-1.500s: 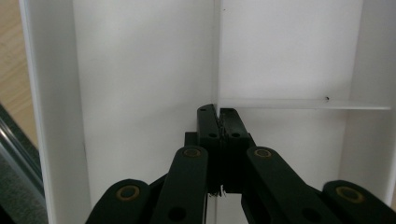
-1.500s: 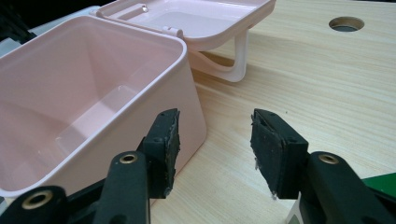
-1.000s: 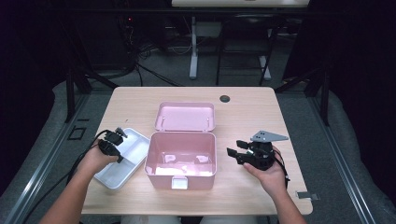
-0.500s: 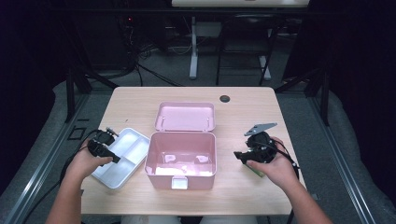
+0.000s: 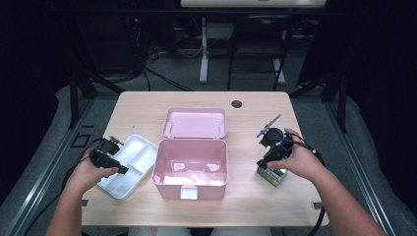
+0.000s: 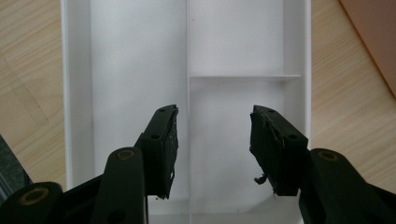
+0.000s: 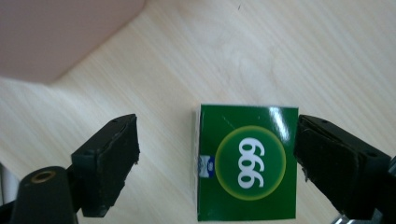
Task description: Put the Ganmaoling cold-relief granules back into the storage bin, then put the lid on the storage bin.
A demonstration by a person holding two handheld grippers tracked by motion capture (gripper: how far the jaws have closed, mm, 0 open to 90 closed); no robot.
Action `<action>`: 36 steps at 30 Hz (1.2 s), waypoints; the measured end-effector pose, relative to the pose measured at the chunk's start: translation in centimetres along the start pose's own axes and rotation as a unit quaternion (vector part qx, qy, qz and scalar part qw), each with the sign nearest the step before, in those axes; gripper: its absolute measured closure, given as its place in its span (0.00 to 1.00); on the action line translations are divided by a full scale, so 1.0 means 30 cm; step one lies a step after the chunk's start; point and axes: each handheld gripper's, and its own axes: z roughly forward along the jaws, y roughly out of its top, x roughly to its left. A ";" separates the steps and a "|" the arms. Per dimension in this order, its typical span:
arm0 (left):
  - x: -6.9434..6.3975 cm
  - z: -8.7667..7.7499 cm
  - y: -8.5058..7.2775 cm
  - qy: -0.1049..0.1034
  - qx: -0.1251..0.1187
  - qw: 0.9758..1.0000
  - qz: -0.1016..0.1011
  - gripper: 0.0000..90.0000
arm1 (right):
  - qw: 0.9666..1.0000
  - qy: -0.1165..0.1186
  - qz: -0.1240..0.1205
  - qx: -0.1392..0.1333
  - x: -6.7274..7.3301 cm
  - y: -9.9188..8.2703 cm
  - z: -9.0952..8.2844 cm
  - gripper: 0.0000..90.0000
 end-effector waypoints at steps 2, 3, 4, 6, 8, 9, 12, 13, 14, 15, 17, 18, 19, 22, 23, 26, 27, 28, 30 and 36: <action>0.005 -0.006 -0.003 -0.001 -0.005 1.000 -0.003 0.57 | 1.000 0.002 -0.007 0.021 -0.009 0.000 0.012 0.10; 0.007 -0.009 -0.005 -0.003 -0.009 1.000 -0.005 0.57 | 1.000 0.004 -0.009 0.029 -0.013 -0.001 0.019 0.08; 0.009 -0.012 -0.007 -0.002 -0.010 1.000 -0.007 0.57 | 0.999 0.008 -0.011 0.036 -0.018 -0.002 0.025 0.06; 0.012 -0.016 -0.010 -0.002 -0.013 1.000 -0.008 0.56 | 0.999 0.014 -0.013 0.049 -0.030 -0.004 0.038 0.05; 0.014 -0.021 -0.012 -0.003 -0.017 1.000 -0.012 0.56 | 0.998 0.017 -0.014 0.062 -0.043 -0.006 0.050 0.03; 0.015 -0.024 -0.013 -0.004 -0.019 1.000 -0.013 0.56 | 0.997 0.019 -0.013 0.067 -0.048 -0.007 0.054 0.03; 0.016 -0.030 -0.016 -0.006 -0.025 0.999 -0.021 0.55 | 0.996 0.028 -0.015 0.083 -0.061 -0.010 0.066 0.03; 0.019 -0.032 -0.017 -0.006 -0.025 0.999 -0.020 0.55 | 0.996 0.032 -0.017 0.087 -0.065 -0.013 0.070 0.03; 0.021 -0.033 -0.018 -0.006 -0.025 0.999 -0.022 0.55 | 0.995 0.034 -0.018 0.092 -0.067 -0.014 0.074 0.03; 0.024 -0.034 -0.019 -0.007 -0.026 0.999 -0.023 0.54 | 0.995 0.035 -0.019 0.096 -0.071 -0.016 0.078 0.03; 0.026 -0.035 -0.023 -0.006 -0.027 0.999 -0.027 0.53 | 0.994 0.036 -0.017 0.102 -0.076 -0.017 0.086 0.03; 0.027 -0.035 -0.024 -0.006 -0.027 0.999 -0.028 0.53 | 0.994 0.035 -0.016 0.103 -0.080 -0.016 0.091 0.04; 0.028 -0.035 -0.025 -0.006 -0.027 0.999 -0.029 0.53 | 0.994 0.033 -0.009 0.106 -0.082 -0.014 0.097 0.05; 0.030 -0.037 -0.026 -0.008 -0.029 0.999 -0.030 0.53 | 0.994 0.024 0.003 0.111 -0.100 -0.012 0.117 0.06; 0.031 -0.038 -0.026 -0.008 -0.029 0.999 -0.030 0.53 | 0.993 0.025 0.006 0.112 -0.106 -0.012 0.123 0.07; 0.036 -0.041 -0.028 -0.010 -0.031 0.999 -0.032 0.53 | 0.992 0.030 0.021 0.119 -0.119 -0.014 0.135 0.07; 0.038 -0.043 -0.030 -0.010 -0.031 0.999 -0.033 0.53 | 0.992 0.033 0.027 0.121 -0.122 -0.016 0.139 0.07; 0.040 -0.043 -0.031 -0.010 -0.032 0.999 -0.034 0.53 | 0.991 0.034 0.028 0.123 -0.127 -0.019 0.144 0.07; 0.042 -0.043 -0.034 -0.011 -0.031 0.999 -0.037 0.53 | 0.990 0.035 0.036 0.130 -0.134 -0.027 0.153 0.07; 0.042 -0.041 -0.034 -0.012 -0.031 0.999 -0.037 0.53 | 0.989 0.050 0.048 0.133 -0.139 -0.039 0.185 0.11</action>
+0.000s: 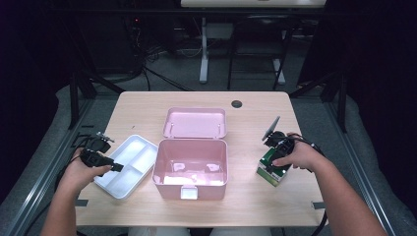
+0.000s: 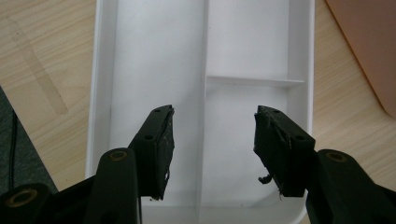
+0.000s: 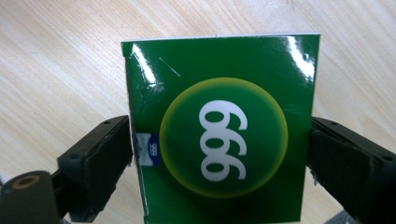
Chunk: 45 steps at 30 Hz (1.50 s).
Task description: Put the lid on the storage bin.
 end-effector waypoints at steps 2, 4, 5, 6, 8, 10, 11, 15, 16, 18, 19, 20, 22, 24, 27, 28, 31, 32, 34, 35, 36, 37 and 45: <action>-0.001 0.000 0.002 0.000 0.002 1.000 0.002 0.53 | 1.000 0.001 0.003 -0.001 -0.002 0.003 0.011 0.13; -0.003 0.001 0.002 -0.001 -0.001 1.000 -0.001 0.53 | 1.000 0.004 0.002 0.003 -0.007 0.004 0.018 0.13; -0.003 0.001 0.002 -0.001 -0.001 1.000 -0.001 0.53 | 1.000 0.006 0.004 0.003 -0.011 0.004 0.021 0.13; -0.001 0.000 0.002 0.000 0.000 1.000 0.001 0.53 | 1.000 0.010 0.006 0.004 -0.013 0.004 0.022 0.13; 0.000 0.001 0.001 0.000 0.002 1.000 0.001 0.53 | 1.000 0.014 0.010 0.004 -0.017 0.002 0.023 0.13; 0.001 0.003 0.001 0.000 0.002 1.000 0.003 0.53 | 1.000 0.015 0.010 0.002 -0.018 0.000 0.024 0.13; 0.001 0.004 0.001 -0.001 0.003 1.000 0.002 0.53 | 1.000 0.015 0.009 0.002 -0.018 -0.001 0.025 0.13; -0.002 0.005 0.001 -0.001 0.002 1.000 0.001 0.53 | 1.000 0.013 0.010 -0.002 -0.015 -0.003 0.029 0.15; -0.003 0.005 0.001 0.000 0.001 1.000 0.001 0.53 | 1.000 0.014 0.006 -0.002 -0.016 -0.003 0.027 0.15; -0.004 0.005 0.002 -0.001 0.000 1.000 0.002 0.53 | 1.000 0.015 0.005 0.001 -0.014 -0.004 0.025 0.16; -0.003 0.004 0.002 0.000 0.002 1.000 0.004 0.53 | 1.000 0.015 -0.001 0.003 -0.014 -0.003 0.025 0.16; -0.003 0.004 0.003 0.000 0.003 1.000 0.004 0.53 | 1.000 0.014 -0.004 0.008 -0.011 -0.003 0.023 0.16; -0.003 0.005 0.003 0.000 0.001 1.000 0.003 0.53 | 1.000 0.014 -0.007 0.010 -0.006 -0.002 0.022 0.16; 0.000 0.003 0.003 0.002 0.002 1.000 0.003 0.52 | 1.000 0.014 -0.012 0.011 -0.004 -0.001 0.020 0.16; 0.001 -0.001 0.002 0.002 -0.002 1.000 0.003 0.52 | 1.000 0.017 -0.018 0.014 0.001 0.001 0.016 0.17; 0.001 -0.002 0.002 0.002 -0.002 1.000 0.001 0.52 | 1.000 0.019 -0.020 0.013 0.004 0.002 0.015 0.17; 0.002 -0.003 0.001 0.002 -0.001 1.000 0.003 0.52 | 0.999 0.019 -0.033 0.016 0.017 0.009 0.004 0.17; 0.001 -0.003 0.000 0.001 -0.001 1.000 0.002 0.52 | 0.999 0.018 -0.036 0.017 0.021 0.011 0.000 0.17; 0.001 -0.002 0.000 0.001 -0.002 1.000 0.002 0.52 | 0.999 0.015 -0.045 0.015 0.030 0.016 -0.011 0.17; 0.001 -0.003 0.000 0.000 -0.003 1.000 0.000 0.52 | 0.999 0.013 -0.050 0.015 0.032 0.018 -0.017 0.17; 0.002 -0.004 -0.001 0.001 -0.002 1.000 0.001 0.52 | 0.998 0.011 -0.056 0.013 0.035 0.021 -0.023 0.17; 0.004 -0.006 -0.001 0.001 -0.001 1.000 0.003 0.52 | 0.998 0.010 -0.061 0.011 0.038 0.024 -0.030 0.17; 0.011 -0.013 -0.007 0.001 -0.006 1.000 -0.004 0.53 | 0.996 -0.001 -0.092 0.011 0.065 0.040 -0.097 0.17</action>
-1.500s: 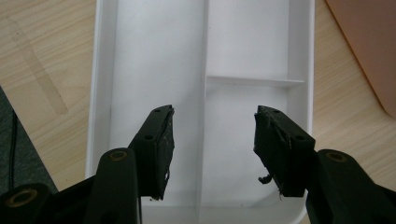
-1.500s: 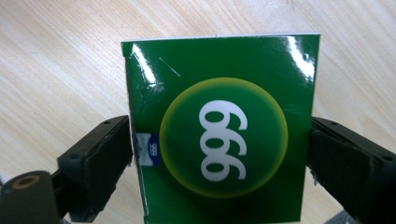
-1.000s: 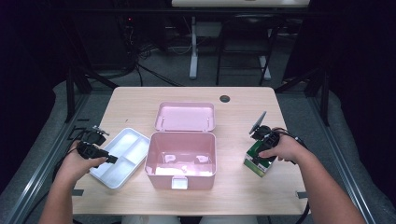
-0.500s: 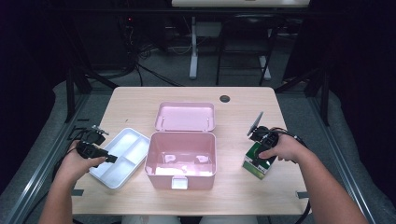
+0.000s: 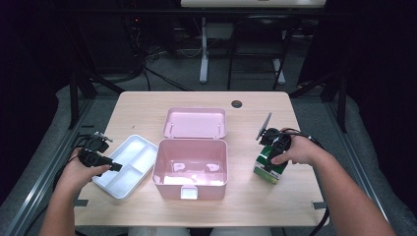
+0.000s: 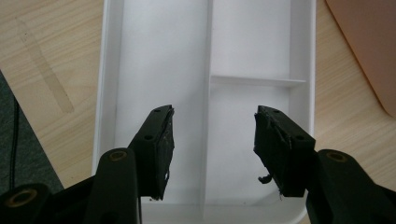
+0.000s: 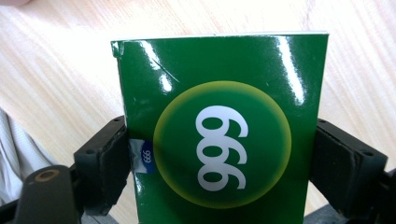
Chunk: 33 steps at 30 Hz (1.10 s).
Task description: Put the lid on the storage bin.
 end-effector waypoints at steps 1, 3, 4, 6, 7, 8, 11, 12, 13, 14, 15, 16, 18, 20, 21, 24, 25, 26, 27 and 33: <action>0.001 0.001 0.000 -0.001 -0.001 1.000 0.001 0.52 | 1.000 -0.001 -0.003 0.000 0.003 0.002 -0.008 0.17; 0.001 0.003 0.000 -0.002 0.001 1.000 0.001 0.52 | 1.000 -0.003 -0.011 -0.002 0.006 0.006 -0.022 0.17; 0.001 0.004 0.000 -0.002 0.002 1.000 0.001 0.53 | 1.000 -0.004 -0.013 -0.002 0.010 0.008 -0.031 0.17; 0.001 0.006 0.000 -0.001 0.002 1.000 0.002 0.52 | 1.000 -0.005 -0.018 -0.003 0.014 0.012 -0.043 0.17; 0.001 0.006 0.000 -0.002 0.002 1.000 0.002 0.52 | 1.000 -0.006 -0.022 -0.003 0.016 0.014 -0.050 0.17; 0.002 0.006 0.000 -0.002 0.002 1.000 0.002 0.52 | 1.000 -0.008 -0.026 -0.003 0.017 0.015 -0.055 0.17; 0.004 0.003 -0.001 -0.002 0.004 1.000 0.002 0.52 | 0.999 -0.010 -0.042 -0.007 0.025 0.020 -0.074 0.17; 0.004 0.003 -0.001 -0.002 0.004 1.000 0.002 0.52 | 0.999 -0.013 -0.049 -0.007 0.028 0.022 -0.082 0.17; 0.004 0.005 -0.001 -0.003 0.003 1.000 0.000 0.52 | 0.998 -0.013 -0.055 -0.007 0.033 0.024 -0.089 0.17; 0.004 0.006 -0.001 -0.003 0.002 1.000 0.001 0.52 | 0.998 -0.015 -0.064 -0.007 0.036 0.027 -0.096 0.17; 0.004 0.009 -0.002 -0.004 0.003 1.000 -0.001 0.52 | 0.997 -0.016 -0.070 -0.006 0.040 0.030 -0.104 0.17; 0.005 0.012 -0.002 -0.004 0.004 1.000 0.000 0.52 | 0.997 -0.018 -0.078 -0.005 0.044 0.033 -0.112 0.17; 0.005 0.018 -0.002 -0.005 0.007 1.000 -0.002 0.52 | 0.995 -0.022 -0.092 -0.005 0.054 0.040 -0.131 0.17; 0.007 0.021 -0.003 -0.005 0.010 1.000 -0.002 0.52 | 0.994 -0.023 -0.103 -0.006 0.061 0.045 -0.146 0.17; 0.008 0.021 -0.003 -0.005 0.011 1.000 -0.001 0.52 | 0.994 -0.023 -0.108 -0.008 0.065 0.047 -0.154 0.17; 0.007 0.020 -0.003 -0.004 0.009 1.000 -0.002 0.52 | 0.992 -0.021 -0.123 -0.012 0.074 0.055 -0.178 0.17; 0.006 0.020 -0.002 -0.004 0.009 1.000 -0.002 0.52 | 0.992 -0.021 -0.127 -0.011 0.078 0.059 -0.187 0.17; 0.006 0.020 -0.002 -0.004 0.008 1.000 0.000 0.52 | 0.991 -0.023 -0.130 -0.010 0.081 0.062 -0.193 0.17; 0.006 0.020 -0.002 -0.005 0.008 1.000 0.000 0.52 | 0.991 -0.025 -0.134 -0.009 0.084 0.065 -0.198 0.17; 0.005 0.018 -0.001 -0.005 0.008 1.000 0.001 0.52 | 0.988 -0.018 -0.153 -0.012 0.105 0.082 -0.230 0.17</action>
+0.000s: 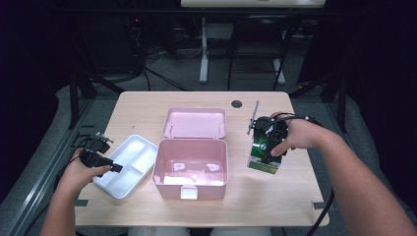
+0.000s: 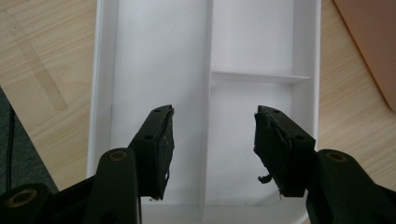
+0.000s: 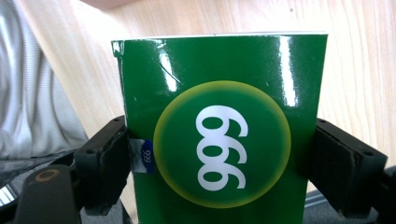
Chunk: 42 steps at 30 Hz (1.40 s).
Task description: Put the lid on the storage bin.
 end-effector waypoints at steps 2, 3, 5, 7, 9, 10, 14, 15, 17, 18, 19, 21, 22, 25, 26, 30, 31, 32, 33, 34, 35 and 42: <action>0.000 -0.002 0.000 0.000 0.000 1.000 0.001 0.52 | 1.000 0.004 -0.005 -0.003 0.004 0.007 -0.008 0.17; 0.000 -0.002 -0.001 0.000 0.000 1.000 0.001 0.52 | 1.000 0.003 -0.008 -0.003 0.006 0.012 -0.012 0.17; 0.000 -0.002 -0.001 0.001 0.000 1.000 0.002 0.52 | 1.000 0.001 -0.008 -0.001 0.008 0.019 -0.018 0.17; -0.001 -0.002 0.000 0.001 0.000 1.000 0.002 0.52 | 1.000 -0.001 -0.013 -0.002 0.011 0.029 -0.022 0.17; -0.003 0.000 0.001 -0.001 -0.001 1.000 0.000 0.52 | 1.000 -0.001 -0.018 -0.001 0.016 0.040 -0.025 0.17; -0.004 0.000 0.001 0.000 0.001 1.000 0.002 0.52 | 1.000 0.000 -0.020 -0.001 0.019 0.045 -0.026 0.17; -0.005 0.002 0.002 -0.001 0.001 1.000 0.006 0.52 | 1.000 0.006 -0.029 -0.007 0.031 0.062 -0.037 0.17; -0.005 0.001 0.002 -0.001 0.002 1.000 0.006 0.52 | 1.000 0.006 -0.029 -0.008 0.033 0.066 -0.041 0.17; -0.006 -0.001 0.002 -0.001 0.001 1.000 0.005 0.52 | 0.999 0.005 -0.033 -0.011 0.037 0.074 -0.052 0.17; -0.005 -0.001 0.001 -0.001 0.001 1.000 0.005 0.52 | 0.999 0.004 -0.034 -0.011 0.038 0.078 -0.058 0.17; -0.006 -0.001 0.001 -0.001 -0.001 1.000 0.003 0.52 | 0.999 0.003 -0.036 -0.012 0.040 0.083 -0.064 0.17; -0.006 -0.002 0.001 -0.002 -0.002 1.000 0.002 0.52 | 0.999 0.000 -0.039 -0.011 0.044 0.094 -0.075 0.17; -0.006 -0.002 0.001 -0.002 -0.002 1.000 0.002 0.52 | 0.999 0.000 -0.041 -0.009 0.048 0.100 -0.080 0.17; -0.005 -0.002 0.001 -0.002 -0.001 1.000 0.005 0.52 | 0.999 -0.002 -0.051 -0.008 0.061 0.123 -0.093 0.17; -0.005 -0.002 0.001 -0.002 0.000 1.000 0.005 0.52 | 0.998 -0.002 -0.055 -0.008 0.067 0.132 -0.096 0.17; -0.006 -0.001 0.001 -0.001 0.001 1.000 0.006 0.52 | 0.997 0.001 -0.071 -0.009 0.090 0.182 -0.108 0.17; -0.005 -0.001 0.001 -0.002 0.001 1.000 0.006 0.52 | 0.997 0.001 -0.074 -0.010 0.096 0.195 -0.110 0.17; -0.005 -0.002 0.001 -0.002 0.000 1.000 0.006 0.52 | 0.997 0.002 -0.075 -0.011 0.100 0.205 -0.111 0.17; -0.004 -0.002 0.000 -0.003 -0.001 1.000 0.005 0.52 | 0.997 0.003 -0.078 -0.011 0.104 0.218 -0.114 0.17; -0.004 -0.003 0.000 -0.002 -0.001 1.000 0.004 0.52 | 0.997 0.003 -0.079 -0.012 0.108 0.231 -0.116 0.17; -0.003 -0.005 -0.001 -0.002 -0.001 1.000 0.003 0.52 | 0.997 0.004 -0.081 -0.011 0.112 0.244 -0.119 0.17; 0.002 -0.013 -0.003 -0.002 -0.005 1.000 0.002 0.52 | 0.995 0.006 -0.100 -0.011 0.146 0.342 -0.111 0.17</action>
